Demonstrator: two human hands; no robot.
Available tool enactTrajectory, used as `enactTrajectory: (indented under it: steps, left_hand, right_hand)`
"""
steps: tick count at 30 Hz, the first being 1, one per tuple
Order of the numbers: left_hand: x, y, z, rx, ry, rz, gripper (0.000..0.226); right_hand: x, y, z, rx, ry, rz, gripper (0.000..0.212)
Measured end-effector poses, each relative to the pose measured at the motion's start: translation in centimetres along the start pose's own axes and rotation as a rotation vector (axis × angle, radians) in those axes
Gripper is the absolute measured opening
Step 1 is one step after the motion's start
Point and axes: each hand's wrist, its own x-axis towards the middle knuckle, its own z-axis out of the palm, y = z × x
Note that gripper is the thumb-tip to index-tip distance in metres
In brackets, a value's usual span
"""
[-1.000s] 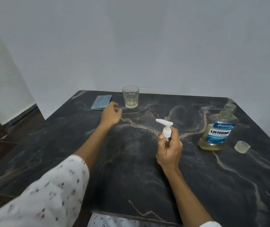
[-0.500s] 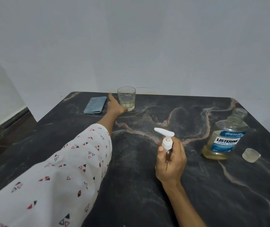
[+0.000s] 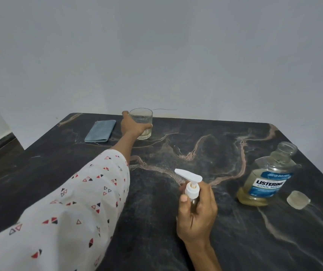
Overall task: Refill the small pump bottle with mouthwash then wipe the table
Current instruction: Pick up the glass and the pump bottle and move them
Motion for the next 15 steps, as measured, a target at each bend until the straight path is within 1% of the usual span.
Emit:
enactTrajectory:
  steps: [5, 7, 11, 15]
  left_hand:
    - [0.1, -0.1, 0.6, -0.012, 0.068, 0.023, 0.095]
    - [-0.1, 0.0, 0.4, 0.017, 0.084, 0.044, 0.095]
    - [-1.1, 0.0, -0.8, 0.099, 0.084, 0.141, 0.084]
    - [-3.7, 0.5, -3.9, 0.041, 0.068, 0.241, 0.085]
  right_hand:
    - [0.1, -0.1, 0.0, 0.000, -0.009, -0.007, 0.039]
    - [0.2, -0.1, 0.0, -0.003, -0.008, -0.002, 0.040]
    - [0.2, -0.2, -0.1, -0.016, -0.010, 0.020, 0.056]
    - [0.2, -0.4, -0.1, -0.010, -0.017, 0.023, 0.054]
